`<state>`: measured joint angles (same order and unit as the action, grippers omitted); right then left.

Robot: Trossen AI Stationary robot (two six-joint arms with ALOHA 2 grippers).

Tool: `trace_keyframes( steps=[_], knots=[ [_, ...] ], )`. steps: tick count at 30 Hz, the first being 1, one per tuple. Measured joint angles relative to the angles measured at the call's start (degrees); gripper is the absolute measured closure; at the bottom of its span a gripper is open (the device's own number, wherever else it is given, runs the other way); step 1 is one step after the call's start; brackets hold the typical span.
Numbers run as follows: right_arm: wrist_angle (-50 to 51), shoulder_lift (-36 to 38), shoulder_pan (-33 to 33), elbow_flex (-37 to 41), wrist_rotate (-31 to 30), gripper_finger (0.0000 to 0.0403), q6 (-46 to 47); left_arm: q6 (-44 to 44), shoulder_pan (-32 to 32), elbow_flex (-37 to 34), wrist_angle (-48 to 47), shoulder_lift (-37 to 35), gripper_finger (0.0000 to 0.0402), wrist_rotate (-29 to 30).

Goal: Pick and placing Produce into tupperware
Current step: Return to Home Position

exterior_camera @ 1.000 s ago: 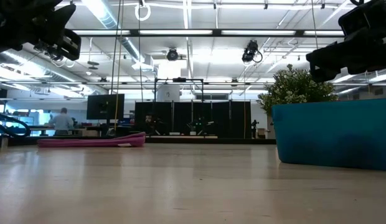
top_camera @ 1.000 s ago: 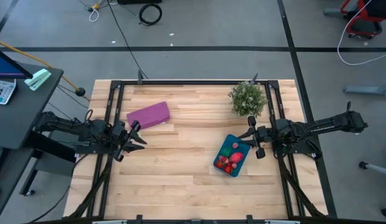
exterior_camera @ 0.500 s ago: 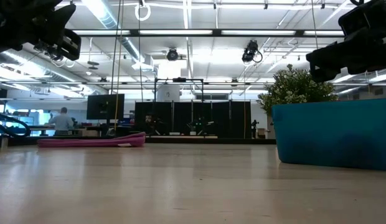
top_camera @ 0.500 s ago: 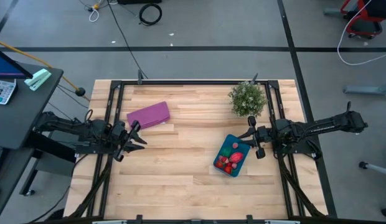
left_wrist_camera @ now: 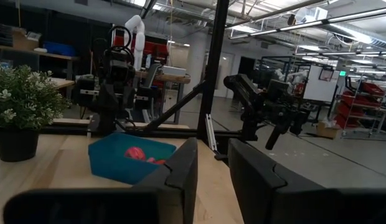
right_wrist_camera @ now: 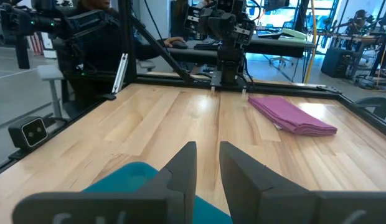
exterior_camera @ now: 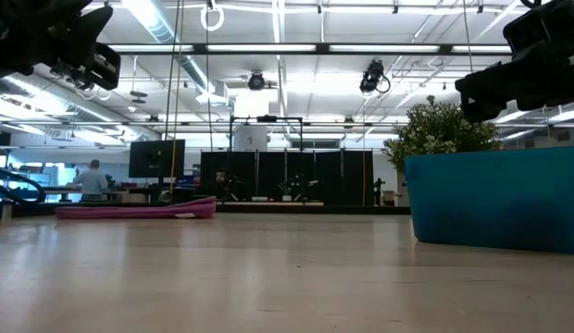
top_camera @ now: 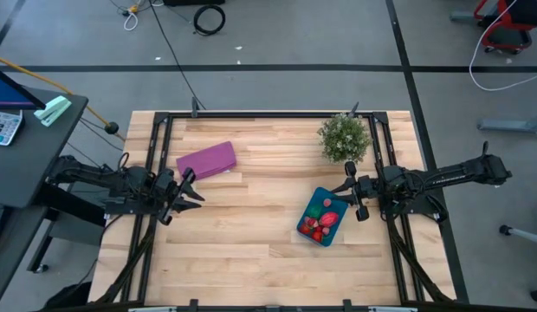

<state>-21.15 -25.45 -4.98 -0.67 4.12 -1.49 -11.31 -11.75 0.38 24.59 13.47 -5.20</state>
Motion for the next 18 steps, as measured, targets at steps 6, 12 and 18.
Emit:
trace_keyframes(
  steps=[6, 12, 18],
  knots=[
    [0.0, 0.0, 0.0, 0.0, 0.0, 0.0325, 0.0, 0.0, 0.0, 0.0, 0.0, 0.0, 0.0304, 0.0],
    [0.0, 0.0, 0.0, 0.0, 0.0, 0.0325, 0.0, 0.0, 0.0, 0.0, 0.0, 0.0, 0.0302, 0.0],
    [0.0, 0.0, 0.0, 0.0, 0.0, 0.0325, 0.0, 0.0, 0.0, 0.0, 0.0, 0.0, 0.0307, 0.0]
  ],
)
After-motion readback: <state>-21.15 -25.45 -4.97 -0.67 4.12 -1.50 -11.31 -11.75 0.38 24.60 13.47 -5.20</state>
